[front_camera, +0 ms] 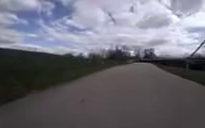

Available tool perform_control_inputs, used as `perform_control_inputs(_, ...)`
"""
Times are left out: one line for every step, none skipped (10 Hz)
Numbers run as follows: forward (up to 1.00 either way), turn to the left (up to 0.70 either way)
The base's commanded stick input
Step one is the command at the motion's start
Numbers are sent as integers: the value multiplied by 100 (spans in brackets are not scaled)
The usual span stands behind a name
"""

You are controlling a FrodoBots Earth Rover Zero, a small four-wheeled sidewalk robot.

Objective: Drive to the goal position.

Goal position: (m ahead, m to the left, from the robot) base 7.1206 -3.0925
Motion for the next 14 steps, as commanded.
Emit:
perform_control_inputs(100,0)
perform_control_inputs(100,0)
perform_control_inputs(100,0)
perform_control_inputs(100,-7)
perform_control_inputs(100,-19)
perform_control_inputs(100,-40)
perform_control_inputs(100,-40)
perform_control_inputs(100,-34)
perform_control_inputs(100,-27)
perform_control_inputs(100,-22)
perform_control_inputs(100,-35)
perform_control_inputs(100,-39)
perform_control_inputs(100,-40)
perform_control_inputs(100,-25)
